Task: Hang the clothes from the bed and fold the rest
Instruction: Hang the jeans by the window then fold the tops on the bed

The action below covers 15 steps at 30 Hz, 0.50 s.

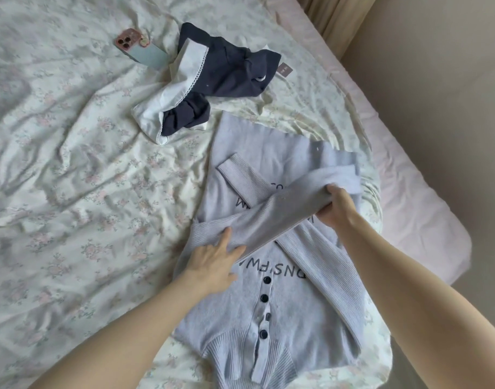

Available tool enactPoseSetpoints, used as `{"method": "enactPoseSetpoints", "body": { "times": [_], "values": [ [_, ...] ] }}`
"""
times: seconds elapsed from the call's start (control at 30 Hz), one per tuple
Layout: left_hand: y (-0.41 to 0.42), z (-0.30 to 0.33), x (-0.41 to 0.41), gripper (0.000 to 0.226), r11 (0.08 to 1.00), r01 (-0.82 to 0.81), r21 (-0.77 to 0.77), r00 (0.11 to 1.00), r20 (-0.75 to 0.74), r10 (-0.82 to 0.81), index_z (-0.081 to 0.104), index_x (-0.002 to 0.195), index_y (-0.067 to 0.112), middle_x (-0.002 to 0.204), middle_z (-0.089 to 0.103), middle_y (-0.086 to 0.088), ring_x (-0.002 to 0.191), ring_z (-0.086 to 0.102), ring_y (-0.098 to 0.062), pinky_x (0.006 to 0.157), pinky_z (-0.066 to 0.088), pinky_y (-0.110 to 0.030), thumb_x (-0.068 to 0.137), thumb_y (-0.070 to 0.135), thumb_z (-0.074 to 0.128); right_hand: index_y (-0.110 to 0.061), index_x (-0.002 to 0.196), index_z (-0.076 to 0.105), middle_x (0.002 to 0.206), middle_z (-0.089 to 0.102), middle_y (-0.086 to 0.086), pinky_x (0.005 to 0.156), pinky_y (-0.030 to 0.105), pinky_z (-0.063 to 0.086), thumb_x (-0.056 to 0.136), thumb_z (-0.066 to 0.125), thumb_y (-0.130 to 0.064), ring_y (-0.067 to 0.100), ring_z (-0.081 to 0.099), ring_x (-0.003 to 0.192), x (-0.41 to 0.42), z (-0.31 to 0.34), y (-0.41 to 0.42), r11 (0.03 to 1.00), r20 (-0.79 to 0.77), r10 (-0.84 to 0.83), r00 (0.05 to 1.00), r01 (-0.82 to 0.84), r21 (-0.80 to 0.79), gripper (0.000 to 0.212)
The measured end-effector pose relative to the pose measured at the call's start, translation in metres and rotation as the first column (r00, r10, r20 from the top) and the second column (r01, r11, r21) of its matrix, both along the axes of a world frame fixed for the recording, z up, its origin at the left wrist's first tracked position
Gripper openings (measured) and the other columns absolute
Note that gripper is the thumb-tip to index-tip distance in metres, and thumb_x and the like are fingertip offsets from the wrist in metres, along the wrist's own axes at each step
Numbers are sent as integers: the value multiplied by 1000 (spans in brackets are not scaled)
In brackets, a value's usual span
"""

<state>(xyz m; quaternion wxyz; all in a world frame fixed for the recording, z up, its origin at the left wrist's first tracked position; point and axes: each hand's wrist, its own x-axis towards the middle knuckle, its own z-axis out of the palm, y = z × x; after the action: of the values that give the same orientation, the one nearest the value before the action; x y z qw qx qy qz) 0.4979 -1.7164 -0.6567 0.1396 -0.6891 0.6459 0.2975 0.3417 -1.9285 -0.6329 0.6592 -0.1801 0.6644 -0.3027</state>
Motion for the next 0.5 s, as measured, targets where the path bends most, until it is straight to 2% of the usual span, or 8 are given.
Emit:
{"method": "enactPoseSetpoints", "body": {
  "times": [0.07,0.13,0.2,0.23,0.3,0.33,0.4,0.5],
  "values": [
    [-5,-5,3,54,992,-20,-128,999,28,24,27,143,29,153,15,-9,123,41,-28,91,41,-38,93,46,40,-10,129,43,115,58,6,74,29,47,95,41,-18,19,56,96,-5,-1,-7,998,32,49,998,-48,-34,35],
    [-9,-13,5,54,960,-13,-281,996,77,36,34,140,26,149,25,-5,130,31,-25,98,32,-39,91,49,37,-14,120,48,101,59,2,67,28,47,93,43,-15,15,56,86,-13,1,-18,996,30,76,997,-74,-48,27],
    [-7,-23,6,57,949,-17,-315,995,89,48,31,142,29,153,21,-5,137,21,-24,107,20,-43,90,51,37,-15,106,51,94,58,0,69,28,47,92,45,-13,14,57,82,-24,1,-27,989,-39,148,988,-149,-24,16],
    [-5,-27,5,59,955,-29,-297,995,85,56,27,144,31,155,15,-5,140,14,-24,110,13,-47,90,52,37,-15,96,53,89,58,0,67,27,47,91,46,-11,14,58,78,-31,0,-29,979,-128,203,971,-204,13,9],
    [4,-34,5,61,963,-76,-258,992,75,98,22,146,35,157,3,-6,143,0,-26,111,2,-54,89,51,39,-14,81,52,76,59,2,52,23,44,88,49,-10,15,57,64,-44,-4,-27,956,-361,292,886,-277,93,9],
    [10,-35,5,61,958,-123,-259,988,55,142,23,146,35,157,0,-8,143,-3,-28,112,2,-55,89,49,42,-13,75,52,72,59,4,47,21,40,87,50,-10,16,55,58,-52,-6,-22,954,-461,298,836,-283,103,13],
    [23,-34,3,59,914,-278,-296,959,-27,283,31,144,30,157,0,-13,143,-1,-33,113,9,-54,89,40,51,-11,70,56,68,57,6,51,26,42,87,49,-12,21,52,57,-69,-9,-5,957,-611,267,745,-281,76,18],
    [46,-28,-4,53,769,-568,-293,823,-226,522,44,139,18,154,7,-21,141,10,-39,112,16,-49,88,16,58,-10,97,65,82,63,8,63,31,44,83,47,-13,25,55,71,-98,-14,48,943,-737,193,648,-330,-43,22]
  ]
}}
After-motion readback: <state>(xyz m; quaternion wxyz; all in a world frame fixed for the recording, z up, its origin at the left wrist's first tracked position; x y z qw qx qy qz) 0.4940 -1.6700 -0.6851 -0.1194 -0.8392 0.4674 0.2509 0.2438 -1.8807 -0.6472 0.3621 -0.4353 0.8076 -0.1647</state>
